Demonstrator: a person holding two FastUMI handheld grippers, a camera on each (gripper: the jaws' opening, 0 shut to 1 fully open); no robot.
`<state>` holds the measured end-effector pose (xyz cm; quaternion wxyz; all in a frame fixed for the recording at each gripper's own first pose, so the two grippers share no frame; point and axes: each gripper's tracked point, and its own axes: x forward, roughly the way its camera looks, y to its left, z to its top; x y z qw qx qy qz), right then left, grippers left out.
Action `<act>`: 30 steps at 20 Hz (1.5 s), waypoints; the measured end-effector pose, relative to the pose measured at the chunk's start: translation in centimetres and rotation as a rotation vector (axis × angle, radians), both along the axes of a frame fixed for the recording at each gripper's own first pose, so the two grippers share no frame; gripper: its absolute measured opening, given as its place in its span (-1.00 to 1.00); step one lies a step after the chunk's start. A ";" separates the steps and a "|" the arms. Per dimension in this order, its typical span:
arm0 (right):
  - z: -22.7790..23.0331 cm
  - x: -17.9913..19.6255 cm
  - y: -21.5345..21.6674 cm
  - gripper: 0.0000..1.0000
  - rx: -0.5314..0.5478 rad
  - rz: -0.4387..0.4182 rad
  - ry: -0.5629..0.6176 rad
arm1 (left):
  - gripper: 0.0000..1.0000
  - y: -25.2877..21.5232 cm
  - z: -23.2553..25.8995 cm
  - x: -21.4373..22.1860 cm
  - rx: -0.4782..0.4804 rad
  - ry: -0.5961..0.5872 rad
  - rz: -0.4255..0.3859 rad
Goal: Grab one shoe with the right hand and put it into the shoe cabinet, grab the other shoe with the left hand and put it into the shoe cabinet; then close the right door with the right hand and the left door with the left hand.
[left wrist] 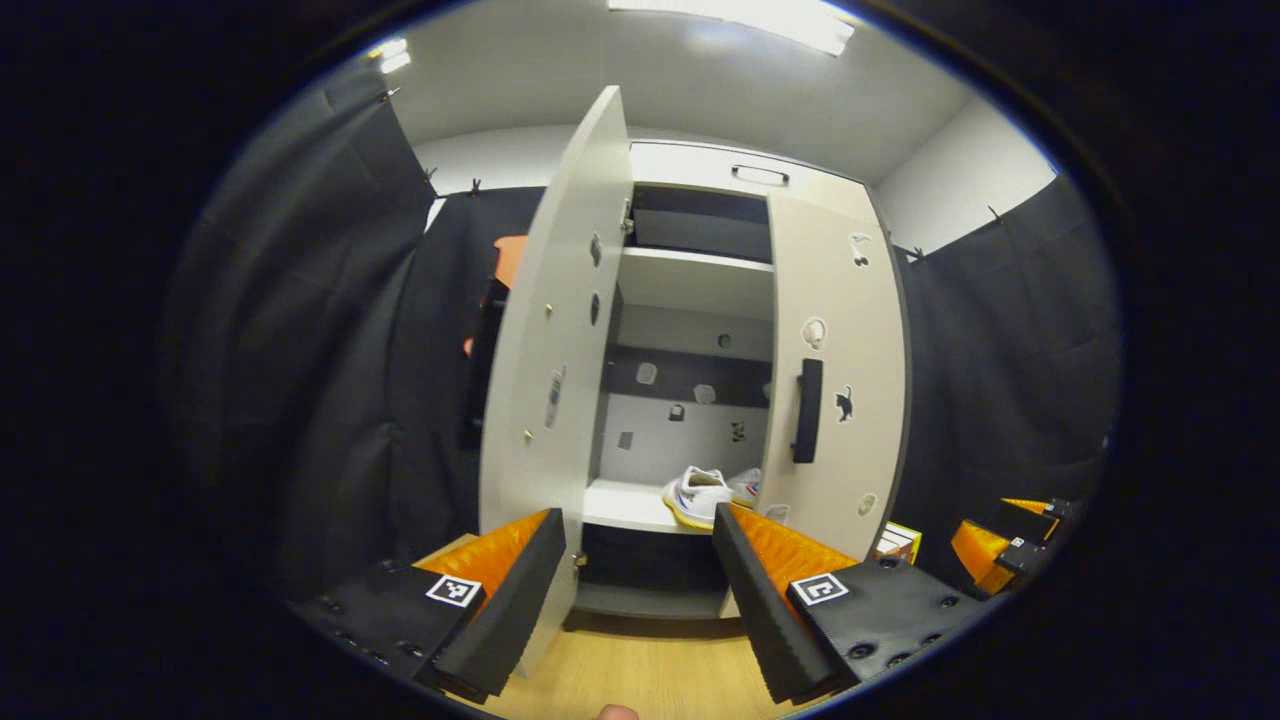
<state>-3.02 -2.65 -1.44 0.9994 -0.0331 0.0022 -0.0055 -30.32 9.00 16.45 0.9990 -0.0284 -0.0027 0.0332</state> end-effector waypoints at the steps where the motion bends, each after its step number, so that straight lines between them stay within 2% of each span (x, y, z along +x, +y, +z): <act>1: -0.3 -0.1 0.3 0.83 0.014 0.009 0.005 | 0.99 1.9 1.2 -0.2 0.005 -0.007 0.038; 2: -0.6 -0.1 0.4 0.85 0.023 0.013 0.010 | 0.93 4.0 2.5 -0.2 0.012 -0.017 0.080; 5: -1.1 0.0 0.5 0.84 0.034 0.016 0.021 | 0.94 11.0 4.8 0.3 0.054 -0.028 0.246; 8: -1.1 -0.2 0.5 0.85 0.038 0.021 0.023 | 0.93 15.2 5.4 2.9 0.076 -0.012 0.310; 13: -1.1 -0.4 -0.2 0.84 0.027 0.001 0.023 | 0.92 17.1 3.2 7.3 0.084 0.022 0.295; 16: -1.1 -0.4 -0.8 0.84 0.021 -0.015 0.026 | 0.91 17.2 3.0 7.6 0.076 0.013 0.314; 20: -1.0 -0.3 -0.8 0.84 0.025 -0.010 0.025 | 0.89 16.3 2.8 7.8 0.053 0.012 0.280; 22: -1.1 -0.1 -0.6 0.84 0.025 -0.002 0.030 | 0.97 14.7 2.8 7.6 0.048 0.014 0.254; 23: -1.2 -0.1 -0.4 0.84 0.027 0.002 0.032 | 0.89 13.7 2.8 7.4 0.049 0.016 0.241; 29: -0.9 -0.7 -0.5 0.84 0.008 0.001 0.034 | 0.89 8.7 2.5 8.1 0.025 0.007 0.142; 30: -0.8 -0.8 -0.7 0.84 0.006 -0.004 0.034 | 0.97 7.6 2.3 8.2 0.017 0.009 0.117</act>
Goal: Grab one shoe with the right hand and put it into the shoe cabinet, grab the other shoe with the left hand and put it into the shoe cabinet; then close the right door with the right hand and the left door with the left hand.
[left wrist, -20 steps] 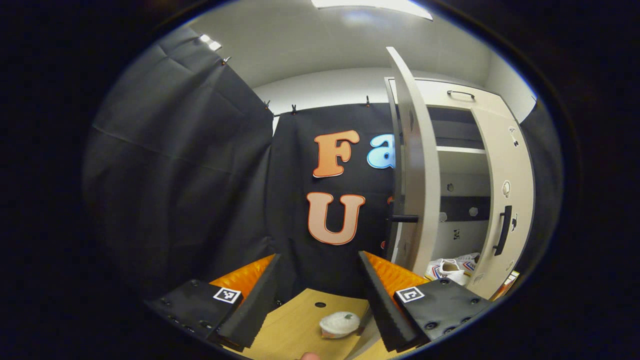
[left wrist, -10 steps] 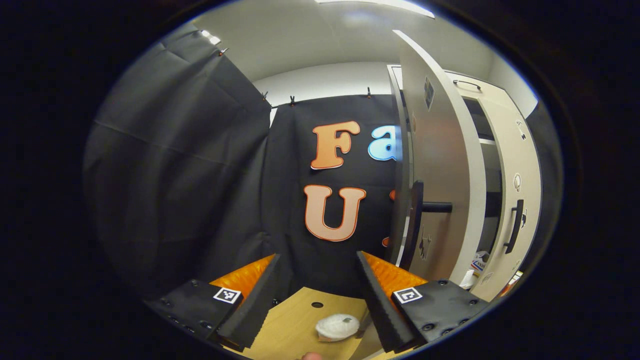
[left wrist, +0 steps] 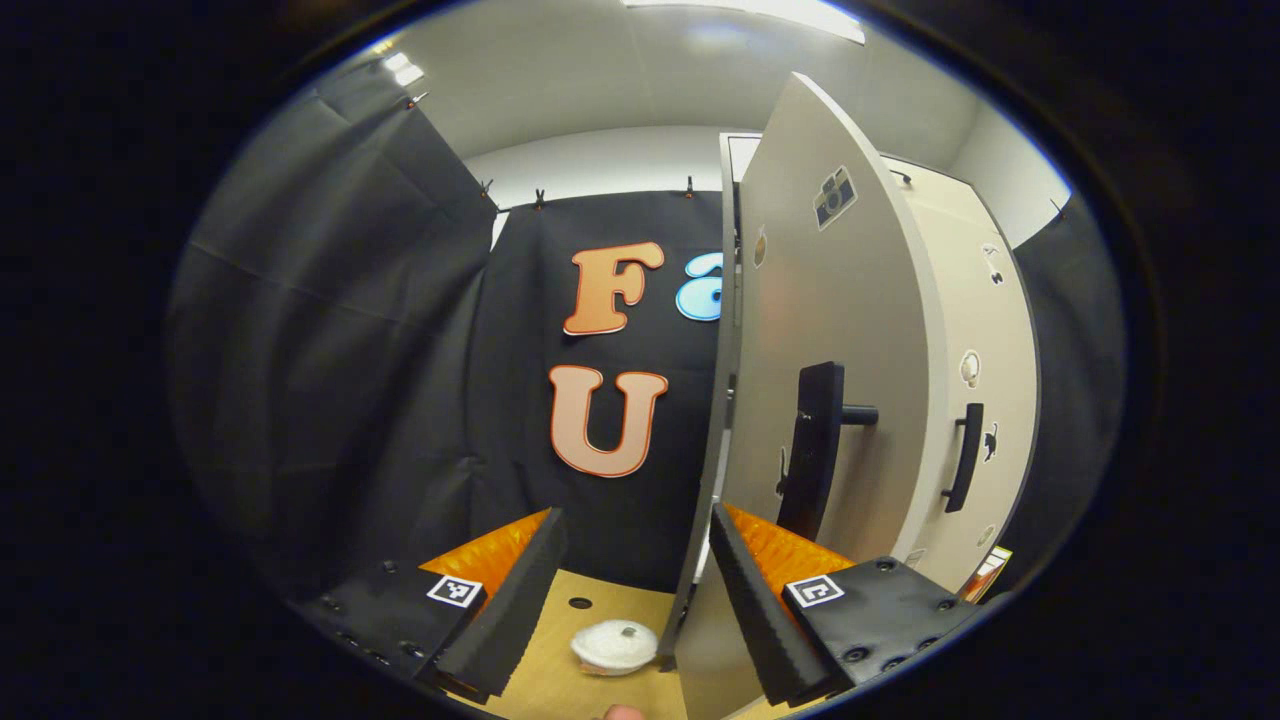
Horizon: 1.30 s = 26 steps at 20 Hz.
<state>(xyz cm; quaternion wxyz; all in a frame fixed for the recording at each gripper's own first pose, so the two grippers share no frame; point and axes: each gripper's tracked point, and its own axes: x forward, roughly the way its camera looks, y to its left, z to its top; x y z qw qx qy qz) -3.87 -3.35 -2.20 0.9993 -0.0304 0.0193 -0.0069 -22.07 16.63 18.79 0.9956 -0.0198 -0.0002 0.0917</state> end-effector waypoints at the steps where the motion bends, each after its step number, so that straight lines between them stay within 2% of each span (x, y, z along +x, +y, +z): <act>1: 0.1 -0.1 -0.1 0.84 0.000 -0.005 -0.001 | 0.97 -1.1 -0.1 0.3 -0.007 0.001 -0.026; 6: 0.3 -1.0 -0.7 0.84 -0.008 -0.028 0.000 | 0.96 -6.0 -0.6 2.4 -0.016 0.000 -0.145; 11: 0.4 -1.6 -1.2 0.84 -0.008 -0.049 0.000 | 0.89 -7.8 -0.2 2.9 -0.042 -0.013 -0.181; 14: 0.4 -1.9 -1.5 0.84 -0.003 -0.061 0.003 | 0.93 -9.6 -0.2 3.2 -0.051 -0.013 -0.224; 20: 0.9 -2.7 -2.5 0.84 -0.004 -0.092 -0.003 | 0.93 -14.5 -0.4 4.6 -0.024 -0.010 -0.317; 24: 1.3 -3.4 -3.3 0.84 -0.007 -0.115 -0.010 | 0.92 -16.2 -0.8 7.1 -0.003 0.010 -0.330; 25: 1.3 -3.4 -3.6 0.84 -0.006 -0.121 -0.010 | 0.97 -16.5 -1.0 7.6 -0.006 0.018 -0.331; 26: 1.4 -3.5 -3.9 0.84 -0.005 -0.128 -0.009 | 0.93 -16.8 -0.9 8.1 -0.010 0.015 -0.336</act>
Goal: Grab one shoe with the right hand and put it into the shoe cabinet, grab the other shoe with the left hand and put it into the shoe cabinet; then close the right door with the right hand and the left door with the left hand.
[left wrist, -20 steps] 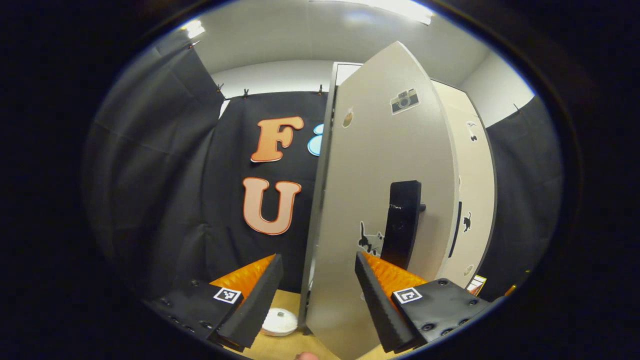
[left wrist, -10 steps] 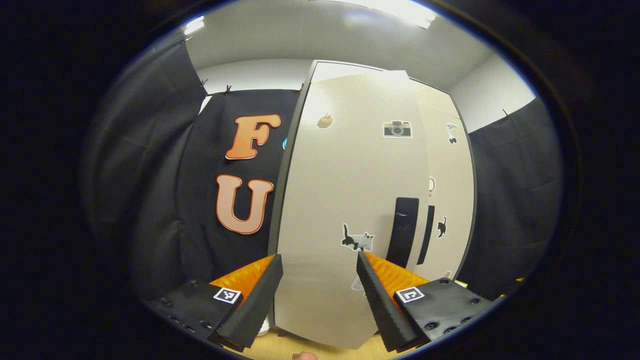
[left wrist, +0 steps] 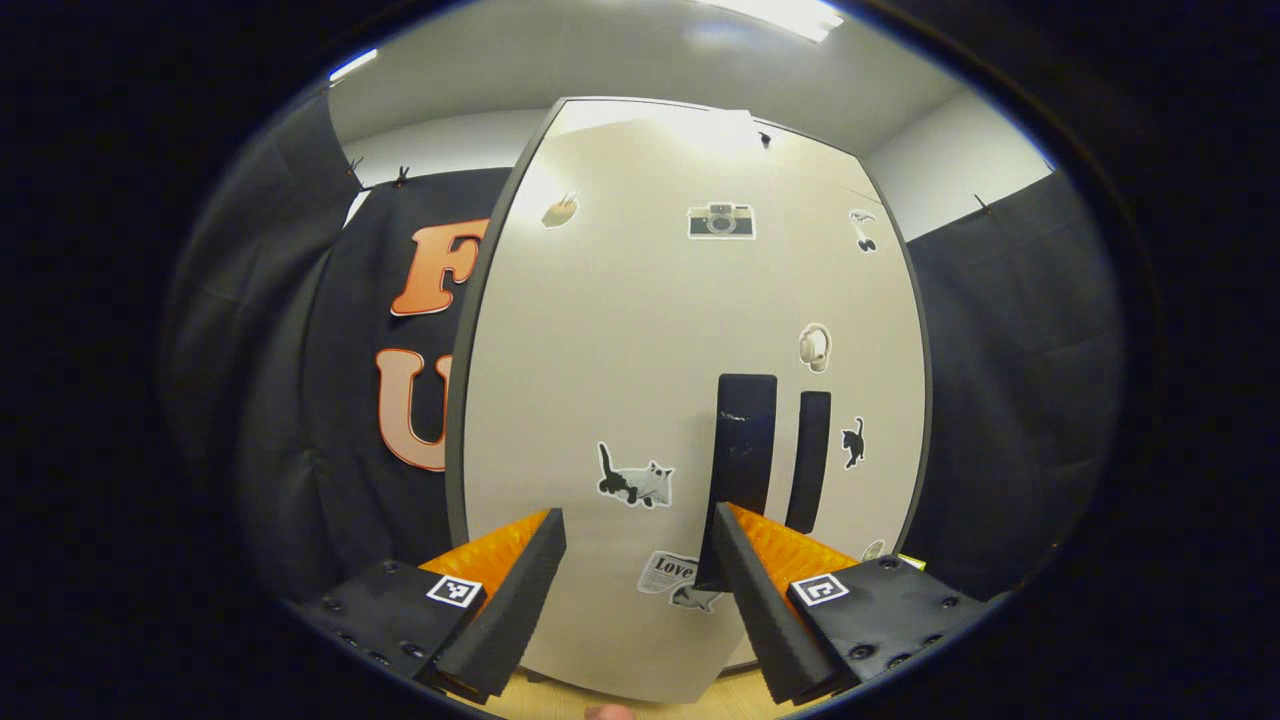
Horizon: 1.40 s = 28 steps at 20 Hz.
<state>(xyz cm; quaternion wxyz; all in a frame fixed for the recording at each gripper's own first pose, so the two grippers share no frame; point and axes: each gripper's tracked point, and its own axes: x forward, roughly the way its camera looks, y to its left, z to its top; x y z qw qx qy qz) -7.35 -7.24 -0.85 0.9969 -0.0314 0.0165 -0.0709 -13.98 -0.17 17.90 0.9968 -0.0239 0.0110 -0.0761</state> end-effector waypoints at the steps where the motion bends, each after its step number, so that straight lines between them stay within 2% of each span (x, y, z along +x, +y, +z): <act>1: 0.0 -0.1 -0.3 0.84 0.001 -0.008 0.000 | 0.92 -0.2 -0.1 0.5 0.000 0.004 -0.002; 4: -0.1 -0.4 -1.0 0.84 0.004 -0.027 0.001 | 0.87 -1.0 -0.4 2.0 0.012 0.002 -0.004; 9: -0.2 -0.3 -1.9 0.84 0.005 -0.047 0.001 | 0.93 -2.1 -0.9 4.2 0.051 0.005 -0.010; 20: -0.2 0.9 -2.6 0.84 0.008 -0.053 -0.006 | 0.92 -2.6 -1.4 6.5 0.048 0.011 0.004; 24: -0.2 1.4 -2.2 0.84 0.014 -0.041 -0.006 | 0.92 -2.5 -1.6 5.7 0.029 0.017 -0.011; 25: -0.1 1.6 -2.0 0.84 0.016 -0.035 -0.007 | 0.99 -2.3 -1.7 5.0 0.021 0.014 -0.010; 28: -0.2 1.9 -1.5 0.83 0.019 -0.018 0.000 | 0.93 -0.5 -2.1 2.0 0.041 -0.001 0.025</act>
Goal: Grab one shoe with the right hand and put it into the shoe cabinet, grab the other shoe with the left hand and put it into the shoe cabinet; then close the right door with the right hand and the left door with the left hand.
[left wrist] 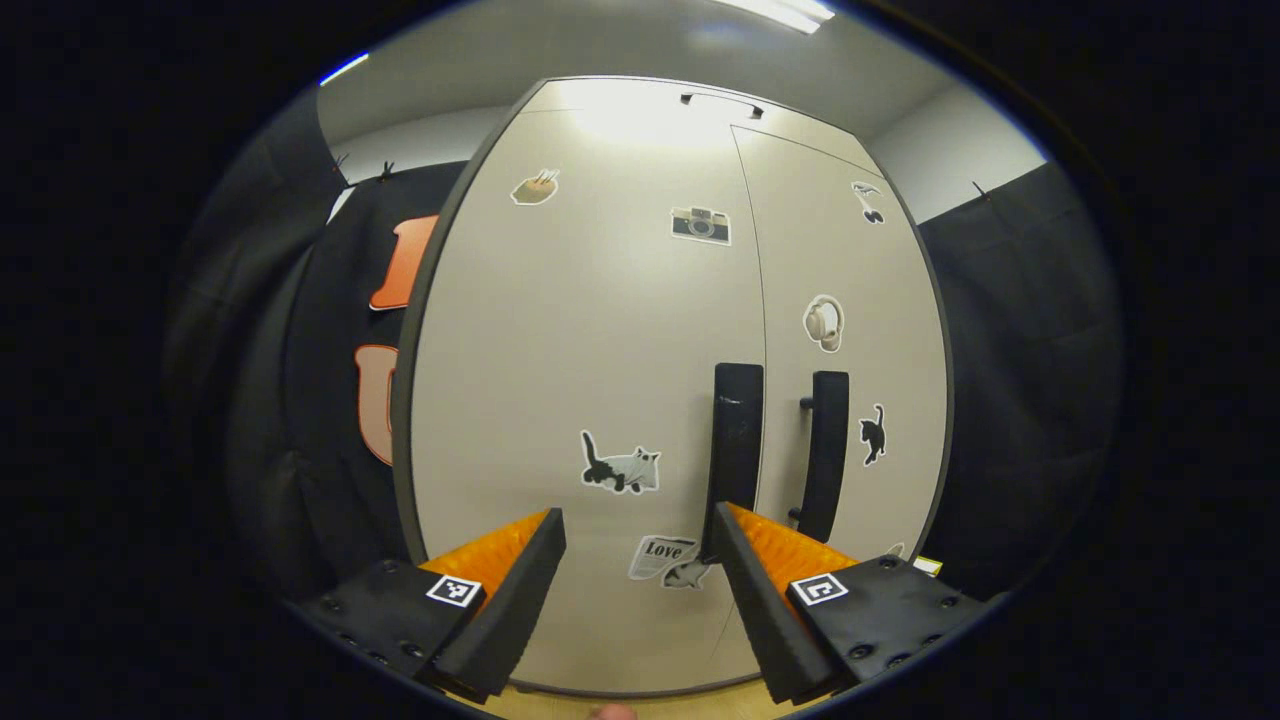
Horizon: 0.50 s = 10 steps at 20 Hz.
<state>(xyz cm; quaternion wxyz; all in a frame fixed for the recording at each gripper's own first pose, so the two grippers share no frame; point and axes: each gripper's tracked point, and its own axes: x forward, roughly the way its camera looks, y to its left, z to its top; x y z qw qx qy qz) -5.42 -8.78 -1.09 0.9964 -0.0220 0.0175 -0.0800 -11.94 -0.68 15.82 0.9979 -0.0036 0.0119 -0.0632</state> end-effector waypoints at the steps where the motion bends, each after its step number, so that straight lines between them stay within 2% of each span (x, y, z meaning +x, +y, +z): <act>1: -0.1 0.1 0.2 0.84 0.000 0.007 0.003 | 0.99 0.6 -0.4 -1.2 0.007 -0.002 0.009; 2: -0.2 0.4 0.4 0.83 -0.001 0.015 0.007 | 0.93 1.2 -1.0 -2.4 0.012 0.001 0.022; 10: -1.6 1.5 3.8 0.83 0.012 0.111 0.043 | 0.93 5.0 -3.3 -11.6 -0.045 0.018 0.115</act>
